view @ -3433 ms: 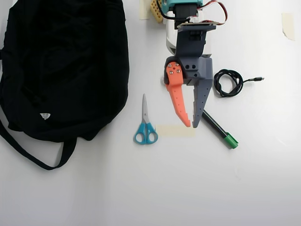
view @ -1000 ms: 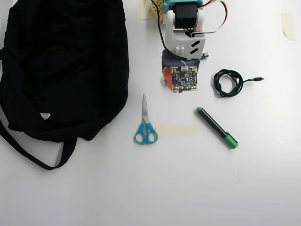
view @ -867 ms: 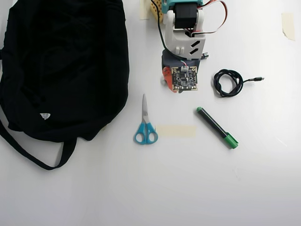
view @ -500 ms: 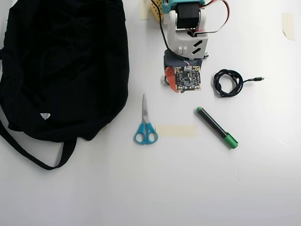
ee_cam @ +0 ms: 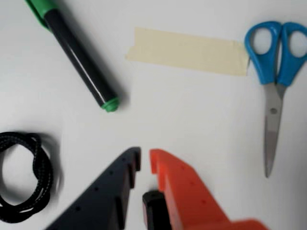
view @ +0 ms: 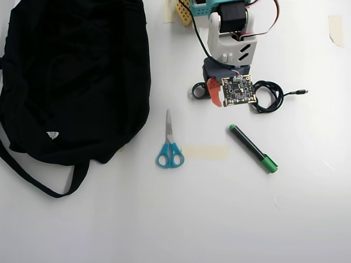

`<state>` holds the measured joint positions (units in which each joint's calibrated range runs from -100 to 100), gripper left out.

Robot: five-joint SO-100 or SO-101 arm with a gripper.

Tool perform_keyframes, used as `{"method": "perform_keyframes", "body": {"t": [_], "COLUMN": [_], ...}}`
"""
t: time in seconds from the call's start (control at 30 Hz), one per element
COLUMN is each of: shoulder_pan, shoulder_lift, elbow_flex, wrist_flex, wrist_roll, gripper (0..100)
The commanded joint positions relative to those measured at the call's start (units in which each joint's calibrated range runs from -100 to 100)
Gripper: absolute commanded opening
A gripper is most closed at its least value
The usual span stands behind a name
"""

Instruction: Put the green marker into the black bag

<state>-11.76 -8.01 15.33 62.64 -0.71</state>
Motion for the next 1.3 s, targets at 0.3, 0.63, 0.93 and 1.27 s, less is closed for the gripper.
{"method": "perform_keyframes", "body": {"t": [0.3,0.63,0.93,1.27], "shoulder_pan": [-6.6,-9.4,-9.9,-9.3], "shoulder_lift": [-3.0,-2.1,-1.9,5.6], "elbow_flex": [-0.4,-0.4,-0.6,-5.1], "wrist_flex": [0.1,-0.5,-2.2,-5.0], "wrist_roll": [0.4,3.8,5.7,6.7], "gripper": [2,2,2,2]}}
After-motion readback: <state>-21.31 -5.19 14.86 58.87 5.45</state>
